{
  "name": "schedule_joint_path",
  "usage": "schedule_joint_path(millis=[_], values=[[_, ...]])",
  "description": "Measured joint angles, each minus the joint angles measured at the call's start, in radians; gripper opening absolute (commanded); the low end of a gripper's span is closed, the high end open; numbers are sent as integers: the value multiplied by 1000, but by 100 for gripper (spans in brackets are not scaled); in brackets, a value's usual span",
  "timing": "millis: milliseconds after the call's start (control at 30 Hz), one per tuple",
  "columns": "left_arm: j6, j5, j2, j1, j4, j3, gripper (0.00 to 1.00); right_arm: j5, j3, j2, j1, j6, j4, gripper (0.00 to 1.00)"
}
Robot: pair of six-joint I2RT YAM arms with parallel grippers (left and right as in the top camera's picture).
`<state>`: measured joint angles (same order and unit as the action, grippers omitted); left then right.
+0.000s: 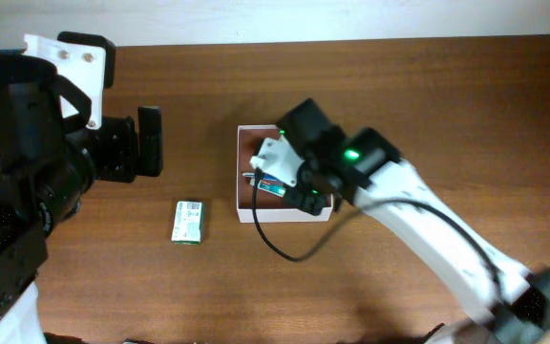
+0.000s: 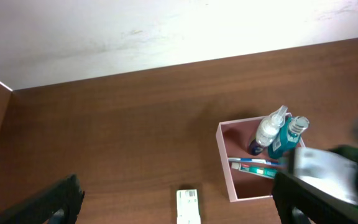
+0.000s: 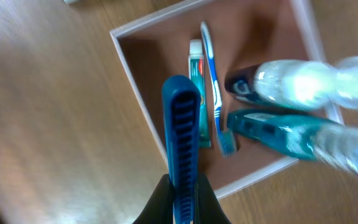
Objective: Pack container
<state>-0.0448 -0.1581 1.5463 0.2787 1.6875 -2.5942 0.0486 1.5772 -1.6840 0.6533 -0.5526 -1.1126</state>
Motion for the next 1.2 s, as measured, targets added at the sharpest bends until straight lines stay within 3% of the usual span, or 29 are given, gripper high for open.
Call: schedule_joint_path(millis=[67, 133, 233, 333, 400, 600, 800, 933, 1033, 1200], values=[[0, 0, 0, 0, 0, 0, 99, -14, -5, -73, 0, -56, 41, 5], [0, 0, 0, 0, 0, 0, 99, -34, -8, -138, 0, -99, 101, 29], [0, 0, 0, 0, 0, 0, 99, -49, -12, -165, 0, -125, 153, 38], [0, 0, 0, 0, 0, 0, 99, -53, -2, -164, 0, -106, 144, 40], [0, 0, 0, 0, 0, 0, 99, -50, 31, -163, 2, -63, 64, 99], [0, 0, 0, 0, 0, 0, 99, -34, 282, -64, 48, 116, -261, 99], [0, 0, 0, 0, 0, 0, 99, 0, 454, 100, 51, 416, -294, 99], [0, 0, 0, 0, 0, 0, 99, -10, 455, 122, 41, 502, -340, 99], [0, 0, 0, 0, 0, 0, 99, -39, 454, 128, -36, 575, -328, 99], [0, 0, 0, 0, 0, 0, 99, -49, 449, 234, -332, 631, -277, 99]])
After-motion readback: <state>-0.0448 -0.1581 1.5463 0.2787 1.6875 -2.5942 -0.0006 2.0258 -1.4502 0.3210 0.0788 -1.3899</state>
